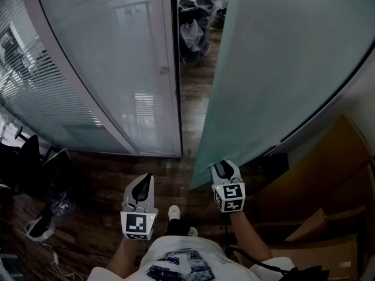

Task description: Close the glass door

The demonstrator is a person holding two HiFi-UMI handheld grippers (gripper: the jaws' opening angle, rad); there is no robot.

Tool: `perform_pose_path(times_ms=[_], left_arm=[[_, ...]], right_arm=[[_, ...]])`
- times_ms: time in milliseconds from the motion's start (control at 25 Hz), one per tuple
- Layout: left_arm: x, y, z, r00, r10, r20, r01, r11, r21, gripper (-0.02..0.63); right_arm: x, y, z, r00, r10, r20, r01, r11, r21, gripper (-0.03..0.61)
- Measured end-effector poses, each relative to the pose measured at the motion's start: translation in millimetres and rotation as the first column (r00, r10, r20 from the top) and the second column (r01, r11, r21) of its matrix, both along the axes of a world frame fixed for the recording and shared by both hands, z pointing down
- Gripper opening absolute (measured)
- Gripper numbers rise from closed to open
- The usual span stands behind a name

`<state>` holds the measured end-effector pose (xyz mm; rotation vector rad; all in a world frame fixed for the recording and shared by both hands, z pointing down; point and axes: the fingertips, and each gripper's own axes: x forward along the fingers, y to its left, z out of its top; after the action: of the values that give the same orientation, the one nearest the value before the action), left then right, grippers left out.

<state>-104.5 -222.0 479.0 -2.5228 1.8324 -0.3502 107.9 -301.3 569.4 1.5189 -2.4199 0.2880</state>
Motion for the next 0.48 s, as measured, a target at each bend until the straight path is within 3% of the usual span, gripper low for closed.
perform_pose_path(times_ms=[480], left_arm=[[-15.5, -62.7, 3.8, 0.998, 0.064, -0.017, -0.064, 0.998, -0.008, 0.003]], right_arm=[[-18.6, -50.6, -0.9, 0.999, 0.052, -0.009, -0.052, 0.999, -0.001, 0.124]])
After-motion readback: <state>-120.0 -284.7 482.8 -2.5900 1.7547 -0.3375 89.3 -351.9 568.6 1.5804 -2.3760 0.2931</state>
